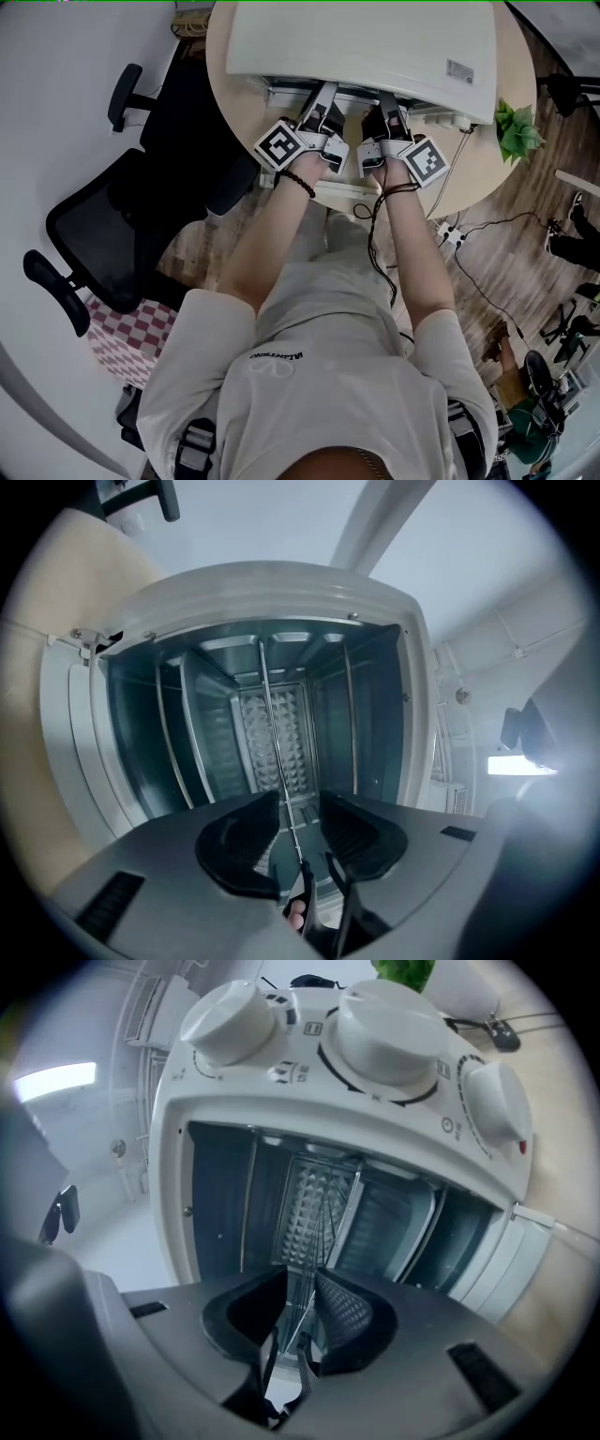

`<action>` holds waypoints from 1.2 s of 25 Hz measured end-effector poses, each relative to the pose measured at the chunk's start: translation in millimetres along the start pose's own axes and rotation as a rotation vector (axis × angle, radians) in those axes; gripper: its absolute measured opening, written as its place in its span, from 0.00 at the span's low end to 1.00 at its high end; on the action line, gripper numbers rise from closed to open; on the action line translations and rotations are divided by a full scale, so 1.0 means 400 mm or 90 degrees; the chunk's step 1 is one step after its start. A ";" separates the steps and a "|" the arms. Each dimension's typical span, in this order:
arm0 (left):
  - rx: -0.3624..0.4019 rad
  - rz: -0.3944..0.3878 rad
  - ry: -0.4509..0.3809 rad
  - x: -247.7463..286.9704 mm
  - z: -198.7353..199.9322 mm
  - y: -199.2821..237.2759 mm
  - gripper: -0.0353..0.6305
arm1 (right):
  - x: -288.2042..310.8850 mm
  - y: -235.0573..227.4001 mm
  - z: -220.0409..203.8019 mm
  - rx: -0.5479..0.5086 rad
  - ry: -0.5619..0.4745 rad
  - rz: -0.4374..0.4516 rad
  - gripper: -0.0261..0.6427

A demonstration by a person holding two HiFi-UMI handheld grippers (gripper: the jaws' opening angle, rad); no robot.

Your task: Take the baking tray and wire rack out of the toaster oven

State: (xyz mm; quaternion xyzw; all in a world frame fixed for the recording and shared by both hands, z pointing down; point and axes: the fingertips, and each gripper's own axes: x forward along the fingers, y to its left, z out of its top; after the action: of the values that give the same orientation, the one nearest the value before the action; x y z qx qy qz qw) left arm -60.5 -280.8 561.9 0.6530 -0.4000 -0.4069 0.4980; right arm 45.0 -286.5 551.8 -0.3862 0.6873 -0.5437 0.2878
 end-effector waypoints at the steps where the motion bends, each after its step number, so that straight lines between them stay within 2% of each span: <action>1: -0.009 -0.002 -0.005 0.002 0.005 0.002 0.26 | 0.005 0.004 0.002 -0.002 0.000 0.005 0.18; 4: -0.034 -0.020 -0.017 0.011 0.019 0.001 0.26 | 0.012 0.012 0.003 0.004 -0.004 0.012 0.18; 12: -0.052 -0.036 -0.023 0.029 0.033 0.000 0.26 | -0.007 -0.037 0.004 0.061 -0.031 -0.011 0.18; 19: -0.064 -0.046 -0.024 0.034 0.035 -0.003 0.25 | 0.016 -0.030 0.018 0.055 -0.042 -0.004 0.18; 24: -0.072 -0.036 -0.024 0.042 0.039 0.013 0.14 | 0.026 -0.048 0.019 0.063 -0.049 -0.017 0.14; 30: -0.071 -0.038 -0.011 0.046 0.033 0.016 0.09 | 0.031 -0.056 0.026 0.065 -0.049 -0.018 0.12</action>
State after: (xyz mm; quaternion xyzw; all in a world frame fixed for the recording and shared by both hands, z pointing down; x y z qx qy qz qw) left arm -67.2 -303.3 563.4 0.6323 -0.3614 -0.4485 0.5180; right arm 51.6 -304.8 571.5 -0.4013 0.6417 -0.5669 0.3254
